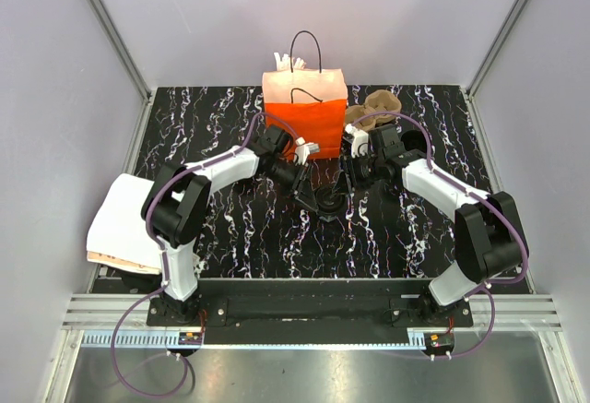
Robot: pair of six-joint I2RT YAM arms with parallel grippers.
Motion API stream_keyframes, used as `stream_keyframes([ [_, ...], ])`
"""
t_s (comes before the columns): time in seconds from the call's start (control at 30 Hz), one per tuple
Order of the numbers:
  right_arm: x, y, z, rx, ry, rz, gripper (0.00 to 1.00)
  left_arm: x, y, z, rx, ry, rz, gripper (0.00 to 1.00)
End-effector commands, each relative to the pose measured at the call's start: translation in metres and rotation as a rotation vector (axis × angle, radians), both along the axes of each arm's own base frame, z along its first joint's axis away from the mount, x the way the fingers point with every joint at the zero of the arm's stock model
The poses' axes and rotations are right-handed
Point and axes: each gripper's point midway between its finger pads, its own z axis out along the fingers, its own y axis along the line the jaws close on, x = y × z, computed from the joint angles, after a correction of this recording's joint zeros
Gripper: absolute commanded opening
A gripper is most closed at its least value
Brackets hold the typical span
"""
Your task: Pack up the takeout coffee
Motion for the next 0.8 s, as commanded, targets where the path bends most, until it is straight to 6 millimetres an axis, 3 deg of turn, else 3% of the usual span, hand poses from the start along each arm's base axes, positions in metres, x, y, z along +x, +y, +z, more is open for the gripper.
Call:
stream_keyframes([
  [0.0,-0.01,-0.004,-0.021,-0.061,0.046,0.008,0.4,0.029,0.0,-0.016,0.083,-0.234,-0.008,0.28],
  [0.1,-0.01,-0.004,-0.021,-0.063,0.047,0.004,0.4,0.032,-0.006,0.009,0.042,-0.286,-0.023,0.41],
  [0.5,-0.008,-0.001,-0.012,-0.046,0.028,0.003,0.4,0.027,-0.013,0.064,-0.05,-0.44,-0.077,0.49],
  [0.63,-0.006,-0.002,-0.008,-0.045,0.023,-0.013,0.4,0.022,-0.017,0.065,-0.025,-0.477,-0.083,0.57],
  [0.77,-0.007,-0.002,0.0,-0.03,0.009,-0.014,0.4,0.028,-0.011,0.044,0.048,-0.456,-0.056,0.56],
])
